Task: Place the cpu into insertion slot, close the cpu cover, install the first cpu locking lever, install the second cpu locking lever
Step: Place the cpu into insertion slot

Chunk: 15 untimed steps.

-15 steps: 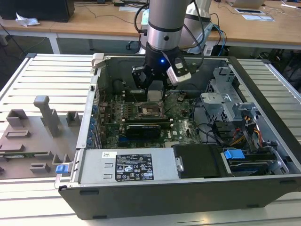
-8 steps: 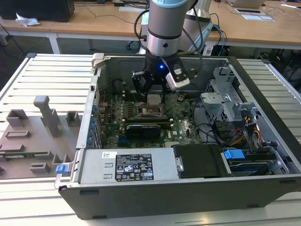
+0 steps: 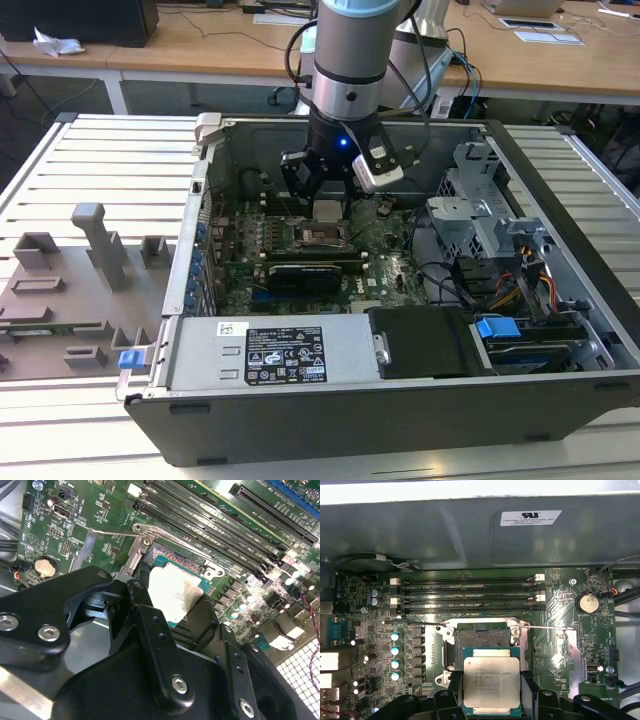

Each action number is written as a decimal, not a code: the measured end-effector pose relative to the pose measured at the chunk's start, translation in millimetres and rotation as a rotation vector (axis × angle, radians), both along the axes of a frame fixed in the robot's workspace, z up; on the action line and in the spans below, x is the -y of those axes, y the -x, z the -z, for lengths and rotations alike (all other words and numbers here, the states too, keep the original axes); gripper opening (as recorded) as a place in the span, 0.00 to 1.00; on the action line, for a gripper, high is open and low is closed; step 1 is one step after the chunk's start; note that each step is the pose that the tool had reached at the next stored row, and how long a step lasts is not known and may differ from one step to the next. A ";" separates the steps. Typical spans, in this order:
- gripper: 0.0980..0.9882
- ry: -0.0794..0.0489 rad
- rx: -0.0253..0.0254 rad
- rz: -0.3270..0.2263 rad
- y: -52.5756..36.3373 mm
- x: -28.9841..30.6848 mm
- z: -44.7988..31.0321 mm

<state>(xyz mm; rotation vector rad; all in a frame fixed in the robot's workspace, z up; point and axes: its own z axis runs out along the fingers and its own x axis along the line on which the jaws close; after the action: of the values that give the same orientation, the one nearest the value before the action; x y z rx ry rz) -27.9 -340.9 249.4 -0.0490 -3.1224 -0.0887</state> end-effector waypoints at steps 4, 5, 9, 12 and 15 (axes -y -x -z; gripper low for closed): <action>0.50 0.002 0.0000 0.064 0.0 0.0 0.4; 0.50 0.003 -0.0001 0.077 0.0 0.0 0.5; 0.50 0.006 0.0000 0.155 0.0 0.0 1.1; 0.50 0.009 0.0000 0.203 0.0 0.0 1.4; 0.50 0.010 0.0000 0.247 0.0 0.0 1.7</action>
<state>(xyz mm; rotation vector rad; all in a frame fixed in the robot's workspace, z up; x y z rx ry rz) -27.9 -340.9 247.7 -0.4349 -3.1000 -0.0758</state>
